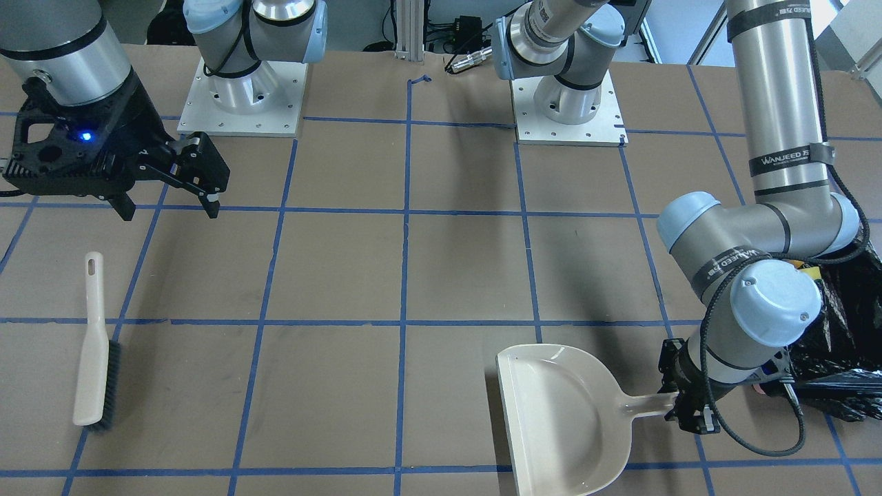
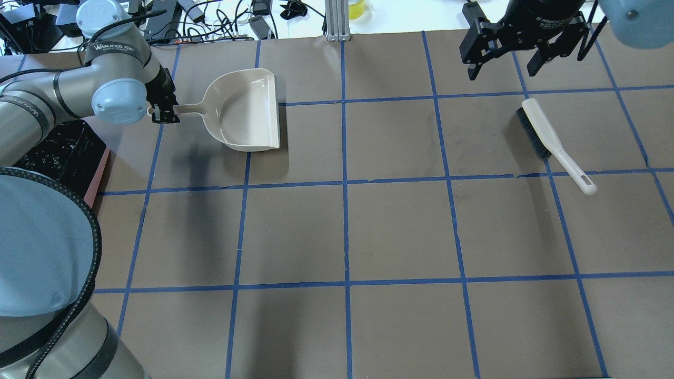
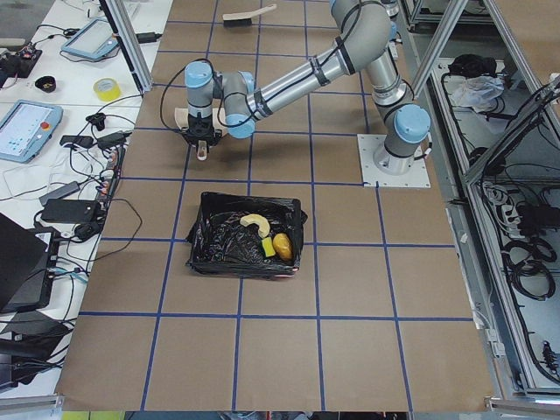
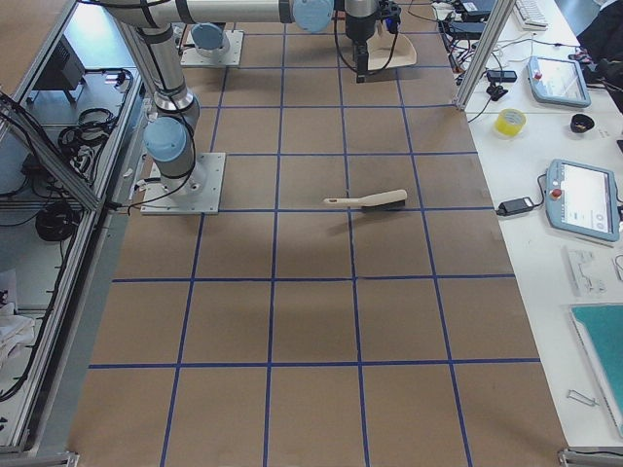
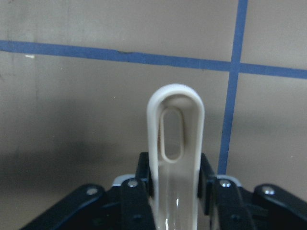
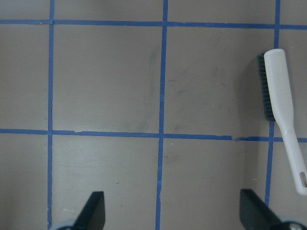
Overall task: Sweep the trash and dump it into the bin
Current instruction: 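Lower the dustpan onto the table with the left gripper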
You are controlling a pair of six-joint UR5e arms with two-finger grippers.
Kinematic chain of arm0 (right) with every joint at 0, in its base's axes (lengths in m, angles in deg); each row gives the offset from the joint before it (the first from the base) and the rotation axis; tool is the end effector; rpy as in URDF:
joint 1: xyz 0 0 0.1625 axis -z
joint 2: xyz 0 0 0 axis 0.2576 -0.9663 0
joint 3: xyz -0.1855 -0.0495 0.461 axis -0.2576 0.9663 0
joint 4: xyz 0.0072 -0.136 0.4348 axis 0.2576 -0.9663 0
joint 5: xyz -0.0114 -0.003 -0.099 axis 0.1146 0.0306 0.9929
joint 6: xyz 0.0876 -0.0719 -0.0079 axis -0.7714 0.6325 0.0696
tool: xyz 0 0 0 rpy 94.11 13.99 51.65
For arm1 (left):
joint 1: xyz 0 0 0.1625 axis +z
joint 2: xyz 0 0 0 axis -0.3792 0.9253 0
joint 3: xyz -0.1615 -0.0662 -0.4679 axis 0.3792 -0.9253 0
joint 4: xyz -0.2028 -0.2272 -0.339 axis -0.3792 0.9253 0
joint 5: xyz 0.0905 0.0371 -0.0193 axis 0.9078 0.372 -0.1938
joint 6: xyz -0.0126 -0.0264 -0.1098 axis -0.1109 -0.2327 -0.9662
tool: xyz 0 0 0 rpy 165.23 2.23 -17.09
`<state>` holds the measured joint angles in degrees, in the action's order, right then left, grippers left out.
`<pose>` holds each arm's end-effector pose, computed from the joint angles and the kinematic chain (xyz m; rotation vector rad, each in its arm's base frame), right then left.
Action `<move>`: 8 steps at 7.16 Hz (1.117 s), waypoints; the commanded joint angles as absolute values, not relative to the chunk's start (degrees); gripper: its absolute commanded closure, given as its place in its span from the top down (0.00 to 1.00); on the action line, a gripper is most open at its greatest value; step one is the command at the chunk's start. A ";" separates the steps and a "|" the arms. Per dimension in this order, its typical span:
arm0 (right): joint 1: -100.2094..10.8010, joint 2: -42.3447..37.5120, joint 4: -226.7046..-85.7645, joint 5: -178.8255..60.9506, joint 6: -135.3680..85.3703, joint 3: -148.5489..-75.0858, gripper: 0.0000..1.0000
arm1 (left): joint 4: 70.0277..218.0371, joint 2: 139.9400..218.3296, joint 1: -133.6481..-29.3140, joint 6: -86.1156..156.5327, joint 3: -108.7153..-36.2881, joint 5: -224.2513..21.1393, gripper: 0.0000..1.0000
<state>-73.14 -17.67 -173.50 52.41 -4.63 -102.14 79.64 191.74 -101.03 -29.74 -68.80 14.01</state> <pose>0.1167 -0.5935 0.5711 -0.0549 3.1130 -0.1610 0.0256 -0.7709 0.2737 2.2187 -2.1714 0.2556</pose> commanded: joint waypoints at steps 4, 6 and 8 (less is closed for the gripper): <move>-73.14 -17.69 -173.36 52.50 -4.54 -102.58 1.00 | 79.87 192.84 -101.04 -23.23 -68.11 14.63 0.00; -73.14 -17.69 -173.44 52.50 -4.54 -102.58 1.00 | 79.87 193.64 -101.04 -24.94 -67.84 15.34 0.00; -73.14 -17.77 -173.53 52.41 -4.54 -102.67 1.00 | 79.87 193.64 -101.04 -22.85 -67.93 15.34 0.13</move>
